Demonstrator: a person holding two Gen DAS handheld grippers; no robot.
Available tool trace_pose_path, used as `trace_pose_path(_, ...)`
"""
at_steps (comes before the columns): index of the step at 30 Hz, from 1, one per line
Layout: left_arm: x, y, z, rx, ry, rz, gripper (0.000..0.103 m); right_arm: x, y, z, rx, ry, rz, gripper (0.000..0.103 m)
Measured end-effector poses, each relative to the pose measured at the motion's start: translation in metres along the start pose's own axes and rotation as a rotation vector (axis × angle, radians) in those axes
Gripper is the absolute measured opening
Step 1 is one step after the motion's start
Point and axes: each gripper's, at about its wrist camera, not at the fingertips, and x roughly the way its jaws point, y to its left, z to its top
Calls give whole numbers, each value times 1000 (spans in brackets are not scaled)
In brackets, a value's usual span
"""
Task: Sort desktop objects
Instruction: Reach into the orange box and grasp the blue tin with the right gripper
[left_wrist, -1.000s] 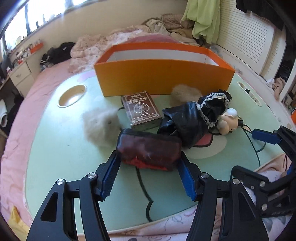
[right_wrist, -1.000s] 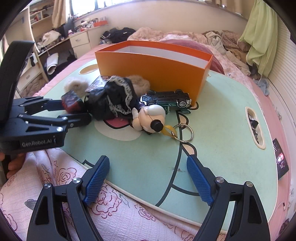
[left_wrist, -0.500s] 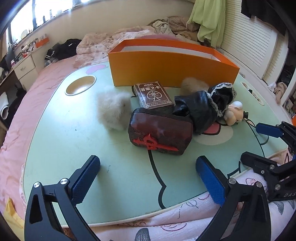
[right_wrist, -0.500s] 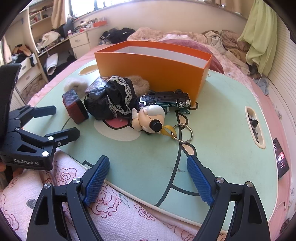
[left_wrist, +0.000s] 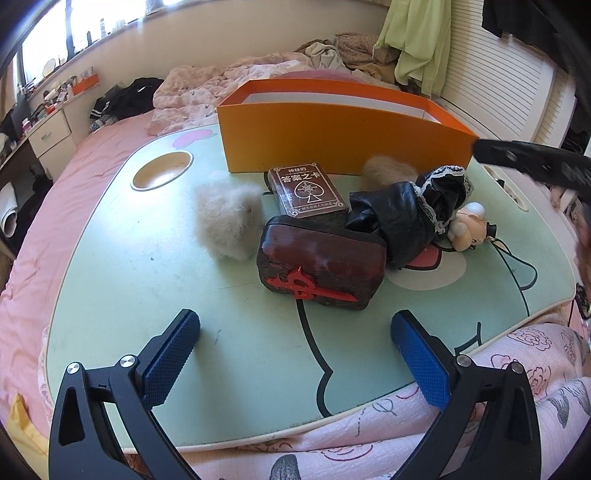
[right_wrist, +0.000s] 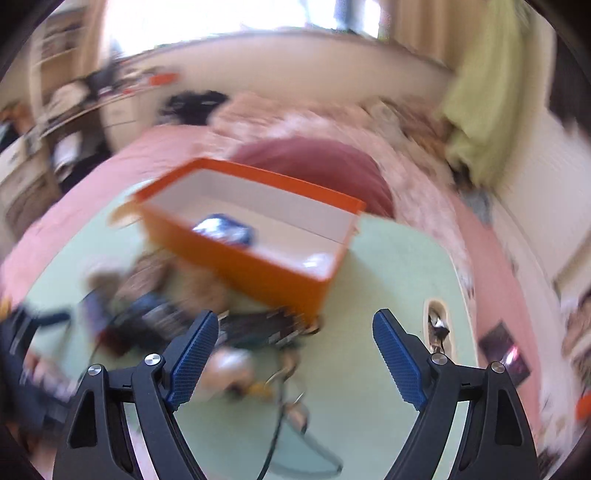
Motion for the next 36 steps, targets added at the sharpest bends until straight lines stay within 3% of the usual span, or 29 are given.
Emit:
trace_pose_path(4,0,0,0,0,0,0,103,20,-24,10,114,35,33,85)
trace_pose_path(8,0,0,0,0,0,0,103,22,-30,15,81,-19,-94,85)
trace_pose_path(10,0,0,0,0,0,0,103,24,-34,15,73,-8,-117,85)
trace_pose_path(15,-1,0,0,0,0,0,103,-4,-39,18,189,-46,85,84)
trace_pose_path(18,-1,0,-1,1,-1,2,103,-29,-27,44,260,-106,225,84)
trace_pose_path(20,-1,-1,-1,0,-2,1,103,-24,-11,73,263,-40,331,84)
trace_pose_path(21,-1,-1,-1,0,-3,0,103,-12,-3,87,262,35,367,84)
trace_pose_path(22,-2,-1,-2,0,-4,0,103,10,9,103,258,150,383,84)
trace_pose_path(25,-3,-1,-2,1,-7,-2,103,70,27,119,267,370,384,81)
trace_pose_path(27,-4,1,-2,1,-9,-4,103,93,35,120,281,437,371,72)
trace_pose_path(30,-4,2,-2,1,-13,-8,103,120,48,129,261,499,329,71)
trace_pose_path(34,-4,2,-3,0,-16,-10,103,143,64,134,237,532,208,74)
trace_pose_path(36,-4,2,-2,0,-17,-10,103,158,67,125,218,600,195,75)
